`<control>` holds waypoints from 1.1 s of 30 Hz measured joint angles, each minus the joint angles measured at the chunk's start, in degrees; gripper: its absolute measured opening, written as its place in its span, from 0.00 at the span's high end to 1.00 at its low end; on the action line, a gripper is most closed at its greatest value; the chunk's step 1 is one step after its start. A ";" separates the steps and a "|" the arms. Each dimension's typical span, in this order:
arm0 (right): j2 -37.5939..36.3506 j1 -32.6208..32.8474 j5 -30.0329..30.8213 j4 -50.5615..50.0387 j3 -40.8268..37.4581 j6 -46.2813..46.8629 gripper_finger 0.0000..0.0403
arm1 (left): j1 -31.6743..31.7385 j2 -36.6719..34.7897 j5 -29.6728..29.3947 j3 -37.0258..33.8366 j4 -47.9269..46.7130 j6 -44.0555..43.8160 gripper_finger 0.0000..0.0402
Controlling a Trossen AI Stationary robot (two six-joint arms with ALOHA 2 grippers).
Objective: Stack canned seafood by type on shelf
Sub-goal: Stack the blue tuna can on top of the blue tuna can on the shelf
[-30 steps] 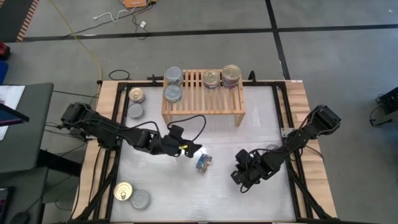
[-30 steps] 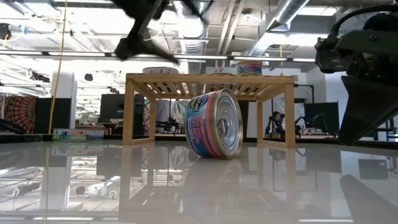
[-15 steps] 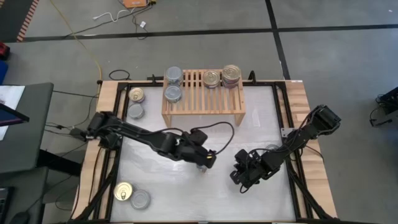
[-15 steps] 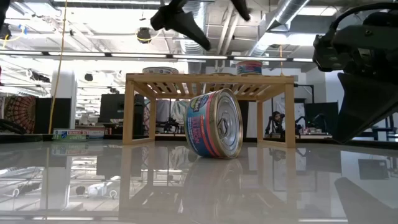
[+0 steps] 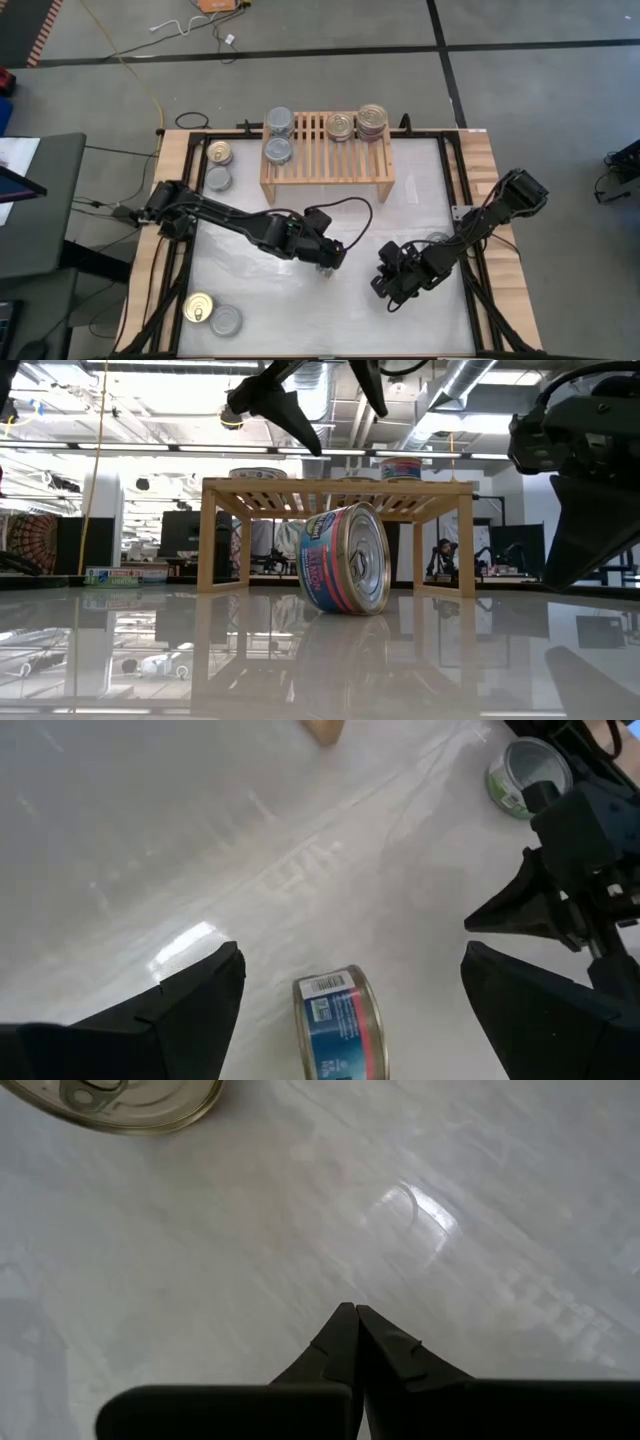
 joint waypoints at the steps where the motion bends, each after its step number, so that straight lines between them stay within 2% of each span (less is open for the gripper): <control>1: 0.00 -0.02 0.00 0.00 0.00 -0.11 0.92 | -0.01 0.00 0.00 0.00 -0.06 -0.19 0.12; 12: 0.00 -0.15 -0.17 -0.02 0.00 -1.25 0.92 | -0.02 0.00 -0.02 0.00 0.05 -0.73 0.12; 19: 0.00 -0.15 -0.61 -0.53 0.00 -1.13 0.96 | -0.09 0.00 -0.02 -0.02 -0.03 -0.71 0.12; 26: 0.00 -0.15 -0.61 -0.50 0.00 -1.05 0.92 | -0.56 0.10 0.19 -0.07 0.13 -1.61 0.12; 33: 0.04 -0.15 -0.61 0.04 -0.02 -1.04 0.93 | -1.23 3.94 2.60 -0.24 0.82 -4.68 0.12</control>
